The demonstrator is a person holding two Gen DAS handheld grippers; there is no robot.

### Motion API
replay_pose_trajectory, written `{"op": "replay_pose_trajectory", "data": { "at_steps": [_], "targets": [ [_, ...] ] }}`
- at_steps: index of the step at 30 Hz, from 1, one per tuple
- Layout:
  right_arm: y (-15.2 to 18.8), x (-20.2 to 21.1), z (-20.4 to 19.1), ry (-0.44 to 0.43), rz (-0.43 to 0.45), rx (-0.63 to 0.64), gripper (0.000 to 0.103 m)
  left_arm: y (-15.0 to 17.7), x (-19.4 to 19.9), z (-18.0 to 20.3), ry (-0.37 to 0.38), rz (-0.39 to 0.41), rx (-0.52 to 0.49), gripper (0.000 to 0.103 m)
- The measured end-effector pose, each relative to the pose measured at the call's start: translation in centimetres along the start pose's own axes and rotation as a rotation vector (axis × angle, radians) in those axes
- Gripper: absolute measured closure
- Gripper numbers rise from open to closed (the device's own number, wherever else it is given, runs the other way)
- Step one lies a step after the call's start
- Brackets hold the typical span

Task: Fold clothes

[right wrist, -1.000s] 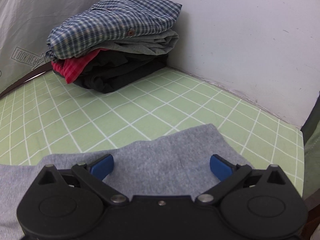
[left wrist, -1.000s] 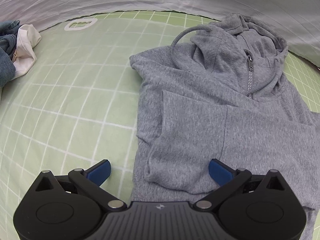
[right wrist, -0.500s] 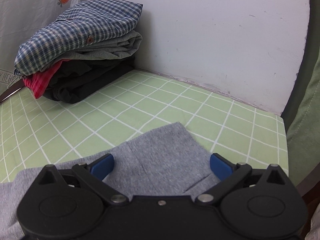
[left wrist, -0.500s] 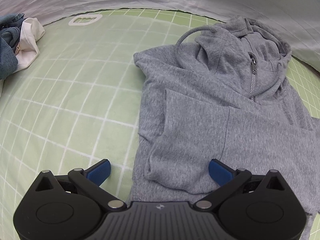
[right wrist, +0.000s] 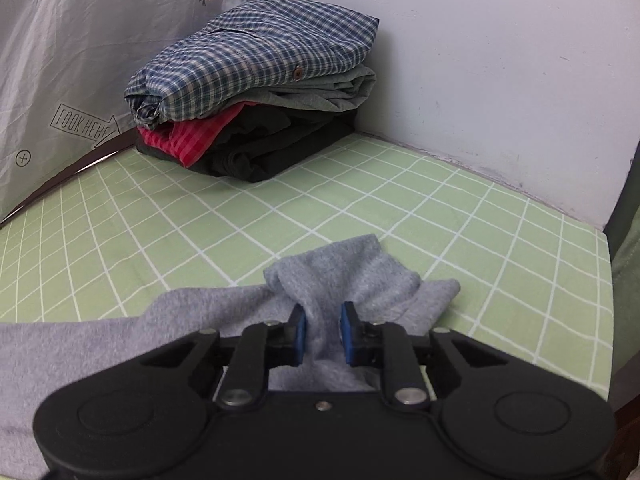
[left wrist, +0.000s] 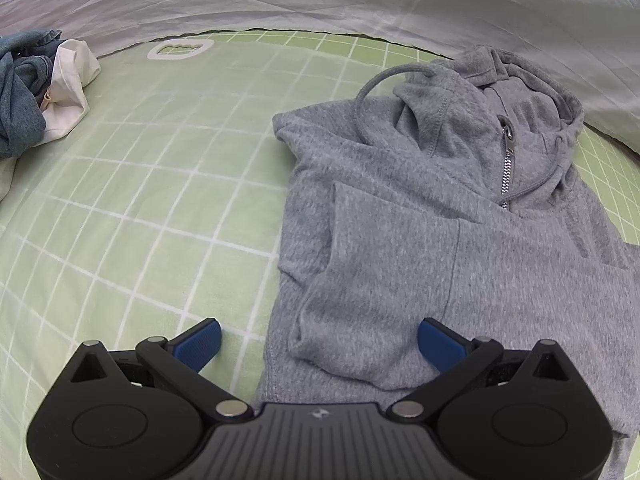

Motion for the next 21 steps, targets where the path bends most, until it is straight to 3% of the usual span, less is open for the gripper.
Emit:
{"op": "replay_pose_trajectory", "data": {
  "at_steps": [10, 17, 21],
  "targets": [
    [0.5, 1.8, -8.9, -0.279, -0.131, -0.292, 0.093, 0.0, -0.3, 0.3, 0.025, 0.022, -0.030, 0.000],
    [0.2, 3.7, -19.6, -0.505, -0.215, -0.319, 0.094, 0.0, -0.4, 0.4, 0.035, 0.043, -0.043, 0.000],
    [0.0, 6.8, -27.7, -0.703, -0.262, -0.264, 0.095, 0.0, -0.3, 0.4, 0.035, 0.055, -0.042, 0.000]
  ]
}}
Point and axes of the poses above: each gripper's, at about its wrist camera, not at the fingertips, and x roughly against the way its jaws point, z to its right, y to its underside, the point moved 9 cm from there along -x, roughly the way its jaws point, and after that the axes turned 12 degrees about z, right-handed, at the moved point
